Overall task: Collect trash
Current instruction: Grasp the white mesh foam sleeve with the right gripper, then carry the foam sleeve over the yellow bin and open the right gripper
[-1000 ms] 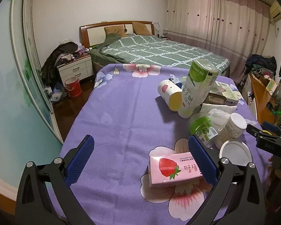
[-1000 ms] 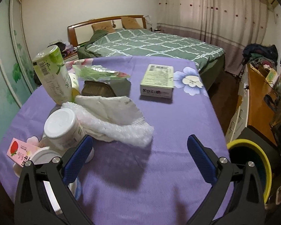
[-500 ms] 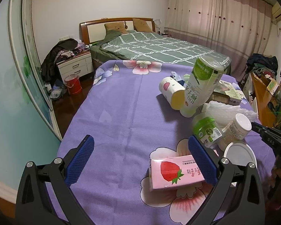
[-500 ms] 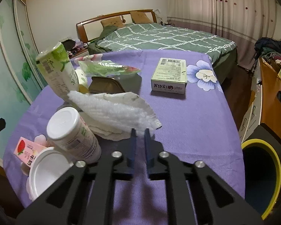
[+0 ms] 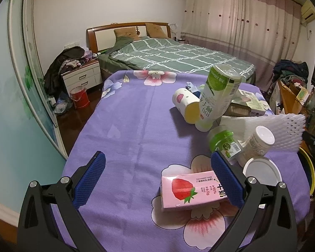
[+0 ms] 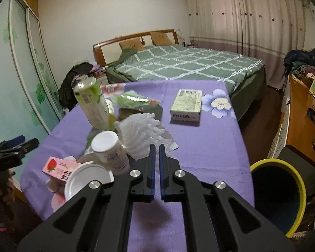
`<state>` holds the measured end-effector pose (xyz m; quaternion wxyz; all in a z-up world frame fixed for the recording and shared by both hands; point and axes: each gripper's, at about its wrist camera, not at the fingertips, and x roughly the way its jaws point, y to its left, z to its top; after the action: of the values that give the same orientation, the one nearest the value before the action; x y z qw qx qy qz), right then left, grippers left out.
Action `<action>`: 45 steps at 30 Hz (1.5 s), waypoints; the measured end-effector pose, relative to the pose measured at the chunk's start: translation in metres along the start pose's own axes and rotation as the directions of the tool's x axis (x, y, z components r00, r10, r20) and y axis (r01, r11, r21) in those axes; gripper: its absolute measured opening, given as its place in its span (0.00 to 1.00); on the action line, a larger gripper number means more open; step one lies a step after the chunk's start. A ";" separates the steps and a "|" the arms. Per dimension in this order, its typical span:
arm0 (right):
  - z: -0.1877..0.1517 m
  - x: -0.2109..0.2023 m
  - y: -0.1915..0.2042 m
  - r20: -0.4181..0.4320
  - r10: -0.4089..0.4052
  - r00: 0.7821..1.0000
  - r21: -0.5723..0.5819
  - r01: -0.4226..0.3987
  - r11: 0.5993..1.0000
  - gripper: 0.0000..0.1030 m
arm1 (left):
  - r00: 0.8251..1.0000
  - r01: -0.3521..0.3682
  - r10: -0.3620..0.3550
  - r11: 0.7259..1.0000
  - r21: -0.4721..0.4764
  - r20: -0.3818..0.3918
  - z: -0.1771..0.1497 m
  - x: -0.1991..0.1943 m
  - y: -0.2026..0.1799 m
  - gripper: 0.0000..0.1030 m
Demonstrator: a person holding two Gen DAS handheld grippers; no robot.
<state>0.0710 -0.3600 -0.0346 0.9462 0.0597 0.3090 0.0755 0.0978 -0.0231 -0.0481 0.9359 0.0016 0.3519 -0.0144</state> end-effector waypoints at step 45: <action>-0.066 -0.047 -0.187 -0.106 -0.481 0.871 0.250 0.491 0.835 0.13 | 0.991 0.137 -0.136 0.978 0.154 -0.022 -0.012 -0.013 -0.085 0.96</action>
<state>0.0137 -0.5473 -0.0905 0.9111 0.1056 0.3395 -0.2084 0.0777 -0.1078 -0.0479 0.9277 0.0505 0.3543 -0.1059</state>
